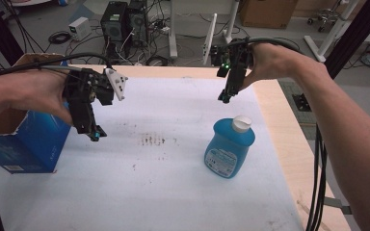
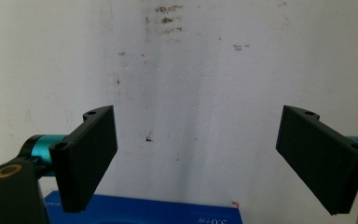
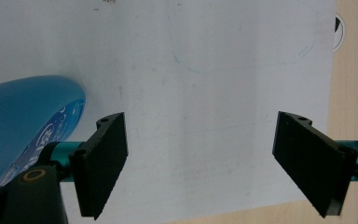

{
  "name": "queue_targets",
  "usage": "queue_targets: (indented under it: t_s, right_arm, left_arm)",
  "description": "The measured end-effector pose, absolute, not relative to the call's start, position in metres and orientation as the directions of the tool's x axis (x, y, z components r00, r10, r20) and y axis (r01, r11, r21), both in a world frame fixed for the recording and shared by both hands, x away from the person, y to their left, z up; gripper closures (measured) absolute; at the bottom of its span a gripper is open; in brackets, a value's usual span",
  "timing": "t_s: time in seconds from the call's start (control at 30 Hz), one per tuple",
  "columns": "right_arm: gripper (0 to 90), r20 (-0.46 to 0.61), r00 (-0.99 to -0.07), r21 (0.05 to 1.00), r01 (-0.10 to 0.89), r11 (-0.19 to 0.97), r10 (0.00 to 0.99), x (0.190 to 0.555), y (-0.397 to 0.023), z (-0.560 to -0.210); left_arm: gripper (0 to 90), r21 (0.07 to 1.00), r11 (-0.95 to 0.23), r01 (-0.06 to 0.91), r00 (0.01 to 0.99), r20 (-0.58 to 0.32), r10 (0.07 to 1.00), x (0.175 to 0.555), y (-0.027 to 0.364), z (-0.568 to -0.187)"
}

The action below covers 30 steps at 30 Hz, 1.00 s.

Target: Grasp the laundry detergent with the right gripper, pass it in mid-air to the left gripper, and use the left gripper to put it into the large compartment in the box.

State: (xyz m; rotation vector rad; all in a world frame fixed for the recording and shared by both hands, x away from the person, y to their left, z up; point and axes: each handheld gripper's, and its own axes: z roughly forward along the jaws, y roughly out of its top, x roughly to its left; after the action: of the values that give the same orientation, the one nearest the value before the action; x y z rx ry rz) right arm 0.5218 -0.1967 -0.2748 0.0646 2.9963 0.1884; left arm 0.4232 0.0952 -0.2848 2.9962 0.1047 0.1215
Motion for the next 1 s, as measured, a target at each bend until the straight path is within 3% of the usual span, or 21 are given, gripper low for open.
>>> queue_targets:
  t_s: [0.27,0.73,1.0]
  right_arm:
    - [17.2,-0.129,-0.988,0.122,0.072,0.99,0.088,0.511,-0.214,-0.277]
    - [17.1,-0.155,-0.958,0.092,0.23,0.969,0.242,0.451,-0.278,-0.278]
    - [17.1,-0.137,-0.941,0.185,0.282,0.941,0.309,0.412,-0.295,-0.287]
  left_arm:
    - [12.5,0.139,-0.988,0.069,0.995,0.058,0.078,0.423,0.096,-0.29]
    - [12.5,0.171,-0.984,0.053,0.996,0.068,0.065,0.421,0.092,-0.287]
    - [12.5,0.194,-0.98,0.045,0.995,0.078,0.061,0.417,0.094,-0.282]
